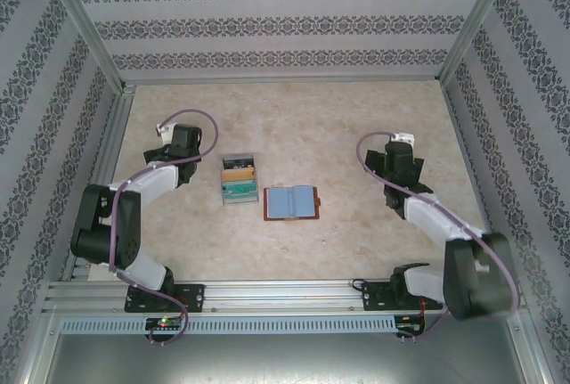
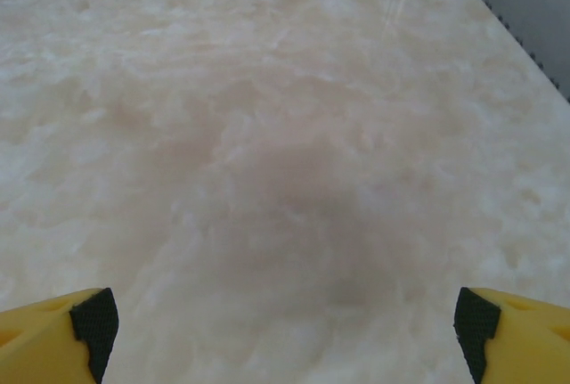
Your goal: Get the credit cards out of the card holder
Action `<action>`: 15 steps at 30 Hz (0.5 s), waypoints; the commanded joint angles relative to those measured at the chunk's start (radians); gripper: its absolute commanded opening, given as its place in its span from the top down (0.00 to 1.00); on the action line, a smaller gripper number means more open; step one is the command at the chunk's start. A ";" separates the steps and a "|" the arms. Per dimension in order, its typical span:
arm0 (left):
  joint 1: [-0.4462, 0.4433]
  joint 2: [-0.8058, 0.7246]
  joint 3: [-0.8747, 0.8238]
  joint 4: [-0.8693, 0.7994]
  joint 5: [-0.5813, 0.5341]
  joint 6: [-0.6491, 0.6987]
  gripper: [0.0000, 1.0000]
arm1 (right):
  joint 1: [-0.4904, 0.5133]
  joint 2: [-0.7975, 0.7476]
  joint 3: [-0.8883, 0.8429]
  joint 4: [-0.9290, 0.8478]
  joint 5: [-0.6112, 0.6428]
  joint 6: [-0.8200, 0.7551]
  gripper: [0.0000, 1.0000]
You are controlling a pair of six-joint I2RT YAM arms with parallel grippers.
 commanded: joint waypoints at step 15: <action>0.155 -0.076 -0.098 0.282 0.317 0.199 0.01 | -0.086 0.191 -0.038 0.402 -0.145 -0.138 0.02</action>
